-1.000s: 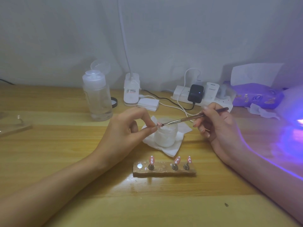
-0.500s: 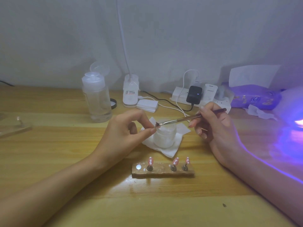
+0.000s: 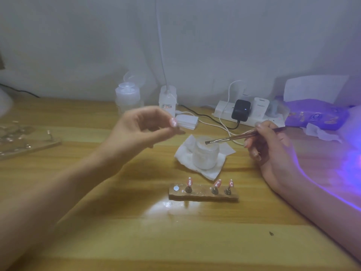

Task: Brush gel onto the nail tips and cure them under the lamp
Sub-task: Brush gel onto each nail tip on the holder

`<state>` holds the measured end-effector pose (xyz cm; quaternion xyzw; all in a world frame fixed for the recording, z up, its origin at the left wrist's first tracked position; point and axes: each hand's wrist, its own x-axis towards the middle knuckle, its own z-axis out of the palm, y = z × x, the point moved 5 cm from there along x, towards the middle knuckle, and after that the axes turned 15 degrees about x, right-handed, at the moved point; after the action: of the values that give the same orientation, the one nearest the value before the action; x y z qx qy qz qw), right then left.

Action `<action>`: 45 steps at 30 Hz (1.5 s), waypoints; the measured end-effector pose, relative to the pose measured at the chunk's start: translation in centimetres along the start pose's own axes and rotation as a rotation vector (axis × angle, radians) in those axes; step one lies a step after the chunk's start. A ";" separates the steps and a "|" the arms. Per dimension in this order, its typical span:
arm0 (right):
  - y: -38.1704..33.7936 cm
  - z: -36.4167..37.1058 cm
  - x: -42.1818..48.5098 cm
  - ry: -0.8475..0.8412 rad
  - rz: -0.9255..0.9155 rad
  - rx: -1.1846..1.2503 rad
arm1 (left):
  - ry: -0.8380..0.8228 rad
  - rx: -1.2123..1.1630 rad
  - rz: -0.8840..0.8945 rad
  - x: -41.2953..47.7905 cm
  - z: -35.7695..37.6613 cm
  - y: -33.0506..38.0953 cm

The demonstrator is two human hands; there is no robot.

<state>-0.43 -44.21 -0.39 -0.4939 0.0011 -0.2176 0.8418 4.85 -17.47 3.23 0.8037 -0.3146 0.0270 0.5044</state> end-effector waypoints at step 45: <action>-3.0 3.2 -0.1 -0.337 -0.238 -0.386 | 0.098 0.381 0.351 -3.4 0.0 5.1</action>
<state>-0.92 -42.82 3.73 -0.6710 -0.1556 -0.2255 0.6890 -0.56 -17.31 6.06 0.8151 -0.4137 0.2116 0.3461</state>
